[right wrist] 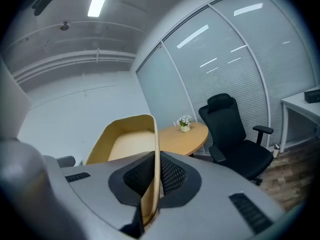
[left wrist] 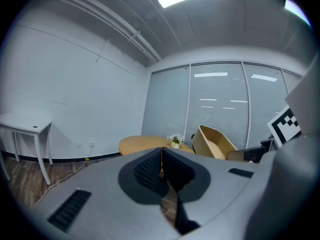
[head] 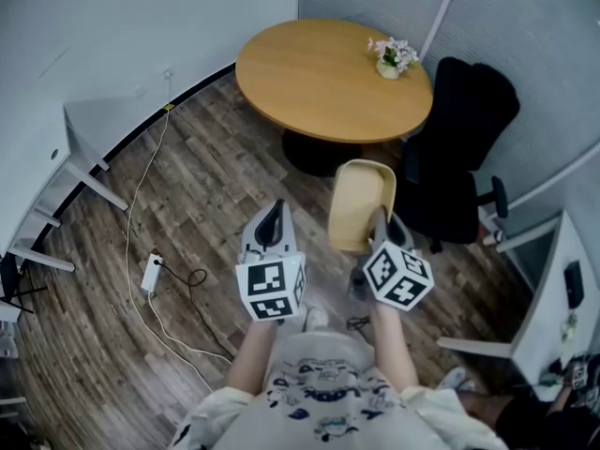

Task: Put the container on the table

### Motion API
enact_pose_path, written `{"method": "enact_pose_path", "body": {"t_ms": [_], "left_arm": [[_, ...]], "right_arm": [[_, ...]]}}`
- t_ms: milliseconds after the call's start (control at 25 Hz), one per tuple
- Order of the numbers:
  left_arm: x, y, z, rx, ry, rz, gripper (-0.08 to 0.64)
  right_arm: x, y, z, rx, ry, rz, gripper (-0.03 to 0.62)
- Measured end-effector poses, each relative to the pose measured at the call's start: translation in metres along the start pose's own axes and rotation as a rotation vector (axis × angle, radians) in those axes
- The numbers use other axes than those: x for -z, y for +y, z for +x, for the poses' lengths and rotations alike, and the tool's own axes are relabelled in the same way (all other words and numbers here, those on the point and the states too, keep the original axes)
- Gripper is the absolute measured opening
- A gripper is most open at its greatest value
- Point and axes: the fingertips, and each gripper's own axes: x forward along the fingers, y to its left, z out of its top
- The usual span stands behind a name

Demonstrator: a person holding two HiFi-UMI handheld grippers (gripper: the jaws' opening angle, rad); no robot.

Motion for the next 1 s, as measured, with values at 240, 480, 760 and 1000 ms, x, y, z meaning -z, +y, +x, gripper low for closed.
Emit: {"method": "enact_pose_path", "body": {"t_ms": [240,480,760,1000], "left_arm": [[0.0,0.009,0.006,0.009,0.005,-0.006,0.006],[0.002,0.016,0.013,0.026,0.006,0.01,0.006],[0.004,0.029,0.021,0.027,0.012,0.025,0.006],[0.01,0.036,0.039,0.021,0.04,-0.004,0.006]], "right_arm": [[0.001,0.008,0.006,0.012,-0.011,0.012,0.011],[0.009,0.015,0.015,0.016,-0.006,0.019,0.011],[0.017,0.018,0.025,0.025,0.007,0.038,0.011],[0.014,0.014,0.042,0.038,0.021,0.031,0.011]]}}
